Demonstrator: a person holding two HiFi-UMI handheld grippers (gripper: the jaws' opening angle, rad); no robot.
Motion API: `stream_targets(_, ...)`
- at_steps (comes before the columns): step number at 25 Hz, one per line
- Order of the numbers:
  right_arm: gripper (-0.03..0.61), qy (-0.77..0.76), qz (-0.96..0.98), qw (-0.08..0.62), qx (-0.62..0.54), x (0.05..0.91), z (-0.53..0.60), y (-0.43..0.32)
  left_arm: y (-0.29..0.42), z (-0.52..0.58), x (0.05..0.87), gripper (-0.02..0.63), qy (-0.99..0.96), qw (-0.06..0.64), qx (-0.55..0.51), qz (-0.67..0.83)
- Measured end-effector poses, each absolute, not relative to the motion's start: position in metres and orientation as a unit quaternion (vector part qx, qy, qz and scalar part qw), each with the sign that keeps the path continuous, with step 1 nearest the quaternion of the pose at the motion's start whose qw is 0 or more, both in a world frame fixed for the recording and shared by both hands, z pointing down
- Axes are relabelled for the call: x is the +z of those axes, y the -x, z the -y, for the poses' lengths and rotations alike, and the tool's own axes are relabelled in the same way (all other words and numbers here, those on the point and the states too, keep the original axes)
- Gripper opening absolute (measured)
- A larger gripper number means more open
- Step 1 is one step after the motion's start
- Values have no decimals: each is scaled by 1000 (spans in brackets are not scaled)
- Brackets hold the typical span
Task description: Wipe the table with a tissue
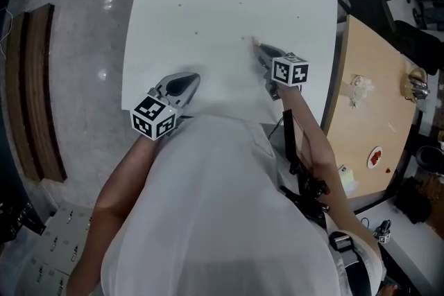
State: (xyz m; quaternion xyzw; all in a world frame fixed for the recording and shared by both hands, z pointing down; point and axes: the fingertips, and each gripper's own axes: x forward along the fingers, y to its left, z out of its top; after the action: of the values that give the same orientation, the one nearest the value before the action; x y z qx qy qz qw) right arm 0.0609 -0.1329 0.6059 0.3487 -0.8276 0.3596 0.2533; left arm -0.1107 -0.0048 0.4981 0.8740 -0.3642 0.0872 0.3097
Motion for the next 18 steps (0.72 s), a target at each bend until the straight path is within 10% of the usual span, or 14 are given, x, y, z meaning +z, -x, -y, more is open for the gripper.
stream_targets(18, 49, -356, 792, 481, 120, 631, 159, -41, 161, -7, 504, 6, -858, 319, 80, 395)
